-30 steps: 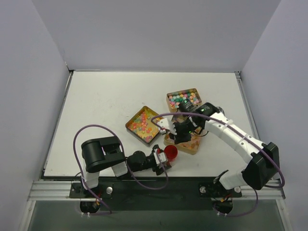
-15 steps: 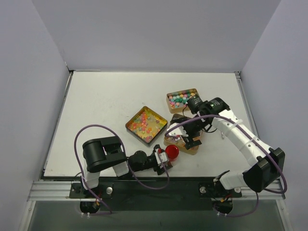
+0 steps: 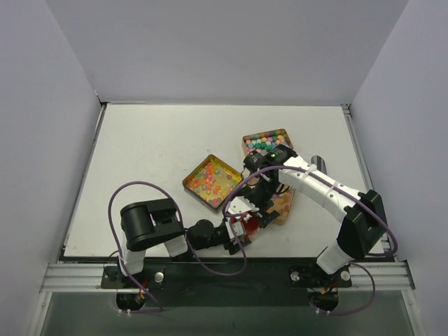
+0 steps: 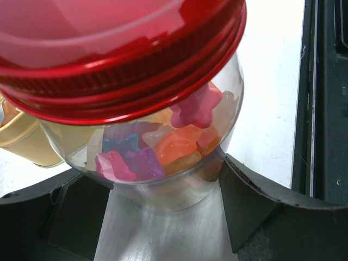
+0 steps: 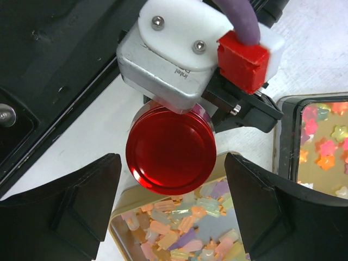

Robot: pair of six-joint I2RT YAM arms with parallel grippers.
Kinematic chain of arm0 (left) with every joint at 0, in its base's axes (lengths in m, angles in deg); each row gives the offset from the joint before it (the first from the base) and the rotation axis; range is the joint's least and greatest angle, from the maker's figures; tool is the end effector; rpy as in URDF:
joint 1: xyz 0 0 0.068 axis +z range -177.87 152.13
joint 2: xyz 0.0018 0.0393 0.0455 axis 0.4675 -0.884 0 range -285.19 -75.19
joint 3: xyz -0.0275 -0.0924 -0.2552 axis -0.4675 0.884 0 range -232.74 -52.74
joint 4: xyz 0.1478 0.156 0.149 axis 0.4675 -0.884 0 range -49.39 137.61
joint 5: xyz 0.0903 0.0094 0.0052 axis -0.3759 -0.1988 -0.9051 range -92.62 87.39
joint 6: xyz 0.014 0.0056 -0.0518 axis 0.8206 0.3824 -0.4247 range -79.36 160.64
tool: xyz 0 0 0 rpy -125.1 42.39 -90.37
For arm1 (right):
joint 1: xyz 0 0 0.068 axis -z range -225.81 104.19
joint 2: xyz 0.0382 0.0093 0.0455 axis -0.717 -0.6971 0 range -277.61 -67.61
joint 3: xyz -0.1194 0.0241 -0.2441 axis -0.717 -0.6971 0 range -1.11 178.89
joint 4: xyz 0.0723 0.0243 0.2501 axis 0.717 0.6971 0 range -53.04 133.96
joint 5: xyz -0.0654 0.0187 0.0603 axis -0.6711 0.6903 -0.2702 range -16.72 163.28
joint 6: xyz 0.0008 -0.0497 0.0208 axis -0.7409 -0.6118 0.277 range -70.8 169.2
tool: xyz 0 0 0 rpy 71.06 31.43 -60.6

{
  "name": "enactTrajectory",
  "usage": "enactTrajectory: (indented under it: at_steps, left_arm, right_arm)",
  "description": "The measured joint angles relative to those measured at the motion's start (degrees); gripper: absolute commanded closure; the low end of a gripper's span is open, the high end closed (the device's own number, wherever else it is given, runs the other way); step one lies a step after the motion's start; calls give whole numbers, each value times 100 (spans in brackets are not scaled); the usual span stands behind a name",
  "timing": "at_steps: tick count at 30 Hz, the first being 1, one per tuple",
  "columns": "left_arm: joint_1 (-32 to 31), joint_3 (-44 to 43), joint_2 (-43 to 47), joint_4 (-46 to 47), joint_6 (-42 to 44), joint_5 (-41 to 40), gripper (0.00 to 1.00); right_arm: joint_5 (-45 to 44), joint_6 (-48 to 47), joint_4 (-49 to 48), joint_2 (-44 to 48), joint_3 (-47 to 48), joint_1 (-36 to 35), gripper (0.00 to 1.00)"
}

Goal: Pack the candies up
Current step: Screw the box lid onto the packing bottle.

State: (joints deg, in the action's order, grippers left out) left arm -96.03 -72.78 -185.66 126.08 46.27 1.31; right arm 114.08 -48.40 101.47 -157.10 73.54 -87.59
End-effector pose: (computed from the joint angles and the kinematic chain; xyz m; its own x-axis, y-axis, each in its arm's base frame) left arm 0.1010 -0.2586 0.0926 0.0165 0.2217 -0.9750 0.9539 0.2886 0.0818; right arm 0.1996 0.2095 0.2736 0.6861 -0.3931 -0.6121 -0.6478 -0.7131 -0.2682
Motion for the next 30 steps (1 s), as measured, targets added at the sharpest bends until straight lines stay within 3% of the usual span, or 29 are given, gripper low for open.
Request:
enactTrajectory:
  at_steps: [10,16,23,30]
  left_arm:
    - [2,-48,0,-63,-48,-98,100]
    - [2,-120,0,-153,-59,-81,100]
    - [90,-151,-2,-192,-94,-111,100]
    - [90,-160,-2,-203,-90,-107,100]
  right_arm:
    - [-216,138,37,-140,-2,11,22]
    - [-555,341,-155,461,-542,221,22]
    - [-966,824,339,1209,-1086,525,24]
    - [-1023,1086,328,1093,-289,984,23]
